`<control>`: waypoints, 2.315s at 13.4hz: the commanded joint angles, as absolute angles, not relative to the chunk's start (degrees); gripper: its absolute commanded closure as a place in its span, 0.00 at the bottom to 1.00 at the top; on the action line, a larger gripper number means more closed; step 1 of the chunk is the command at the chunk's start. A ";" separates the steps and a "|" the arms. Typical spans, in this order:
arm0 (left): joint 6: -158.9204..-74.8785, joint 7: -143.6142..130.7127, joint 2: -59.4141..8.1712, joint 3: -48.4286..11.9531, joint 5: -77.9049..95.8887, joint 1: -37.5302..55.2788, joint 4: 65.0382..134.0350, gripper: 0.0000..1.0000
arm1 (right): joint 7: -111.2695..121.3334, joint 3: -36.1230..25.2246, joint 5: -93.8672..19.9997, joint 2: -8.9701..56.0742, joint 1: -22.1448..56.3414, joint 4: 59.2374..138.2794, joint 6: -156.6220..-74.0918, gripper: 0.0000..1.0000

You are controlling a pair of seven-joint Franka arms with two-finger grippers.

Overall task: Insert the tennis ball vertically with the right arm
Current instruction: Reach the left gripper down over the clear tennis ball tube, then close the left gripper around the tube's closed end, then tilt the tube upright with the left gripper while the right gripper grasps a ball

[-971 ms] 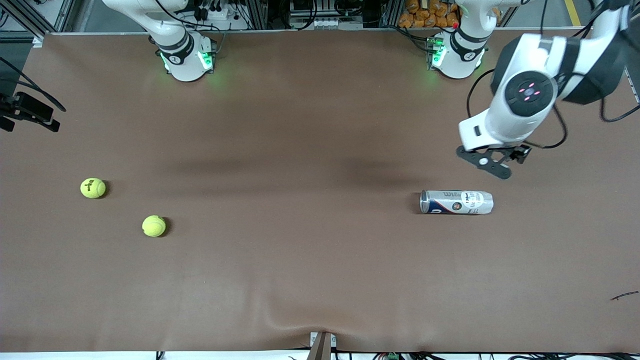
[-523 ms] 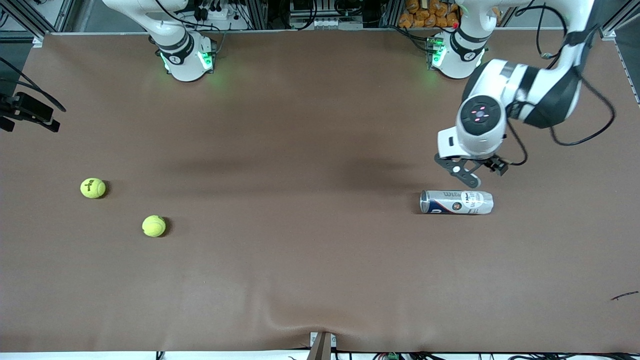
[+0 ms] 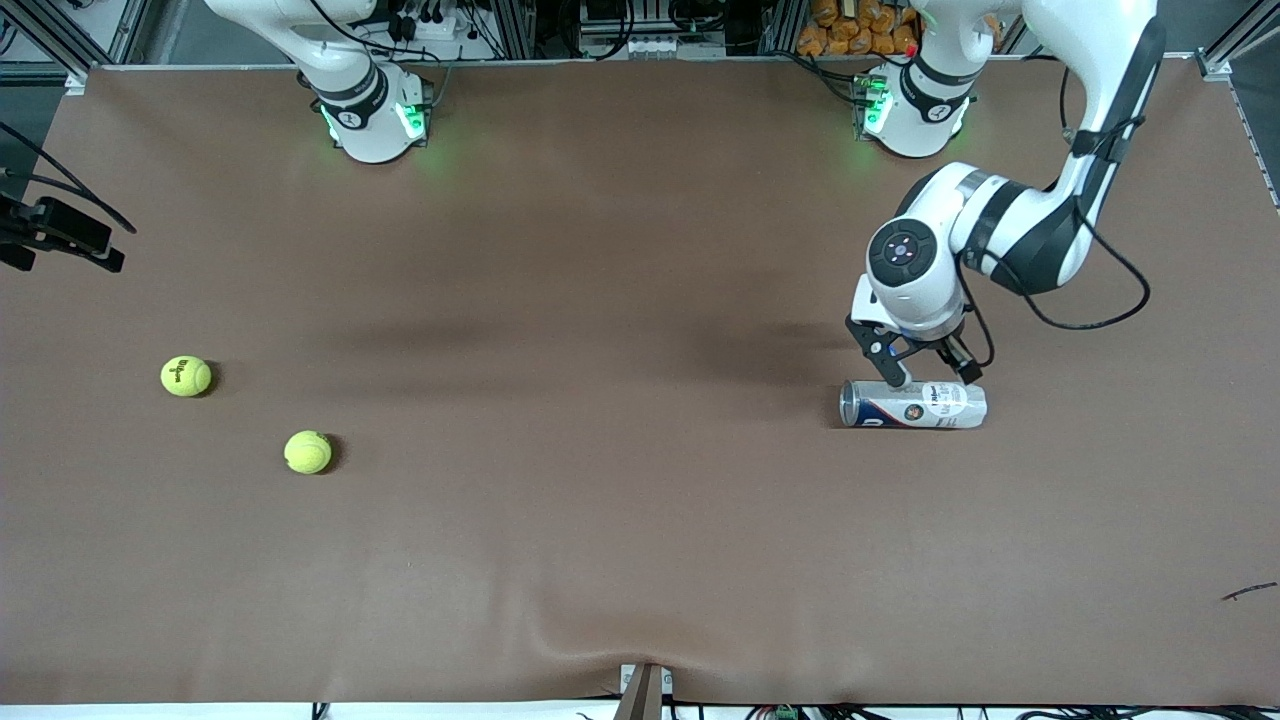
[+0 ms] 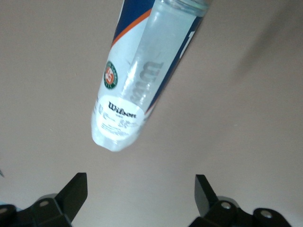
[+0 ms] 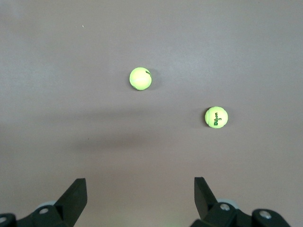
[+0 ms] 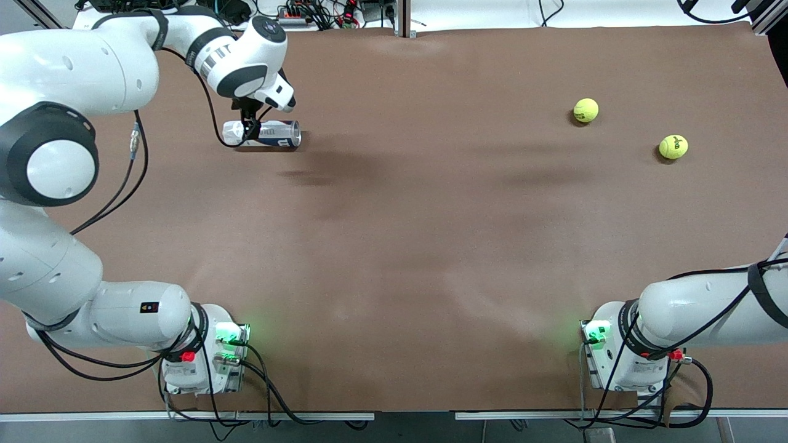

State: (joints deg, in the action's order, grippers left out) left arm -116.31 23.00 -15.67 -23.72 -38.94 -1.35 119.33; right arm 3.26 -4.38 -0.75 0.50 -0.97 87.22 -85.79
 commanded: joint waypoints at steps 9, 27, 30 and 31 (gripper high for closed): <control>-130.17 45.16 -23.12 -23.91 -46.58 -8.35 118.65 0.00 | 2.64 -3.96 -0.53 0.79 -1.76 86.31 -85.52 0.00; -119.62 44.83 -30.06 -23.38 -49.91 -3.60 111.18 0.00 | 2.73 -3.96 -0.44 3.41 -1.58 86.31 -85.69 0.00; -118.74 42.10 -30.50 -23.38 -51.15 -3.43 111.36 0.00 | 2.64 -3.96 -0.62 9.30 -1.32 85.08 -86.75 0.00; -118.65 41.66 -30.59 -23.38 -51.15 -2.91 111.36 0.00 | 2.64 -3.96 -0.70 11.06 -1.23 84.90 -86.84 0.00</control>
